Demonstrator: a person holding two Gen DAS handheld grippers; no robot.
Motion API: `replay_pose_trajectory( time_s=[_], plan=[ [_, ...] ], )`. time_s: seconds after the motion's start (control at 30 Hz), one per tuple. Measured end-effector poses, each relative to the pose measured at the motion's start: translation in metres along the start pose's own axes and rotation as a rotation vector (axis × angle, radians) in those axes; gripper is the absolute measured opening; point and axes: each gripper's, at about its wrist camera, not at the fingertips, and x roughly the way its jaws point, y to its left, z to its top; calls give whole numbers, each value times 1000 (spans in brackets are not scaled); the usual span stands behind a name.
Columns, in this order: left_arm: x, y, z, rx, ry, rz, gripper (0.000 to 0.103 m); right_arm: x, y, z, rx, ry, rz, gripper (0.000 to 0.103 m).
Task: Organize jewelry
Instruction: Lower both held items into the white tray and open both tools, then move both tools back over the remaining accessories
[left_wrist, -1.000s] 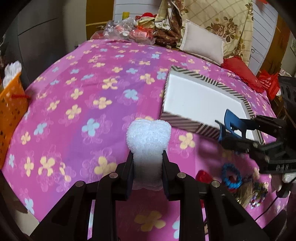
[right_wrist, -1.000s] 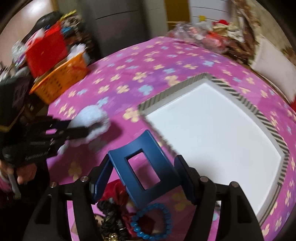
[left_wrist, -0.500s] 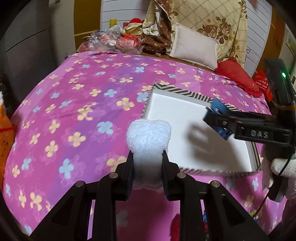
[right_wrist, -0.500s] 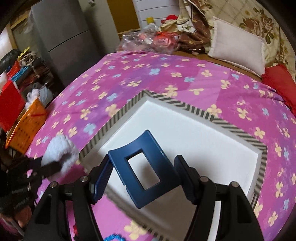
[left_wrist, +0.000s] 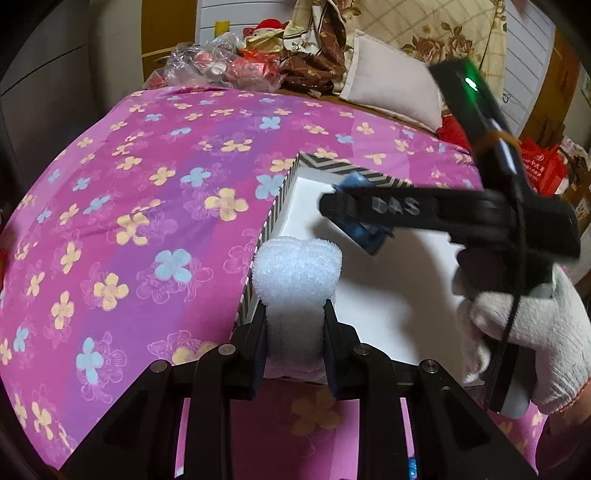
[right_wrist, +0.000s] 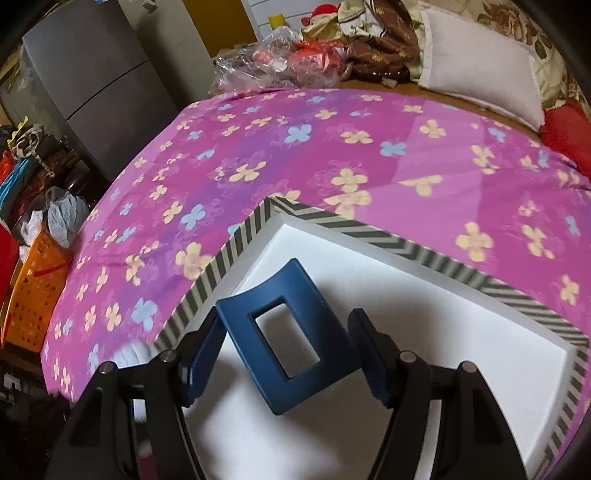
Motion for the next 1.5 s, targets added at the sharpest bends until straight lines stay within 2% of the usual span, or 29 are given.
replay_pose_trajectory(
  time_s=[0.17, 0.3, 0.5, 0.73, 1.0, 1.3, 1.5],
  plan=[
    [9, 2, -3, 13, 7, 23, 19, 19, 2, 8, 8, 8, -9, 71],
    [20, 9, -4, -22, 49, -32, 19, 29, 0, 11, 23, 15, -9, 71],
    [22, 13, -7, -46, 48, -42, 19, 31, -7, 12, 74, 14, 28, 72],
    [15, 7, -9, -38, 27, -38, 33, -4, -20, -1, 108, -24, 42, 72],
    [-20, -4, -13, -3, -32, -54, 45, -80, -29, -46, 42, -65, -20, 73],
    [-69, -15, -37, 47, -90, -26, 46, -161, -22, -130, 11, -106, -17, 76],
    [-92, -10, -62, 40, -67, -42, 46, -185, -18, -184, 46, -111, -6, 79]
  ],
)
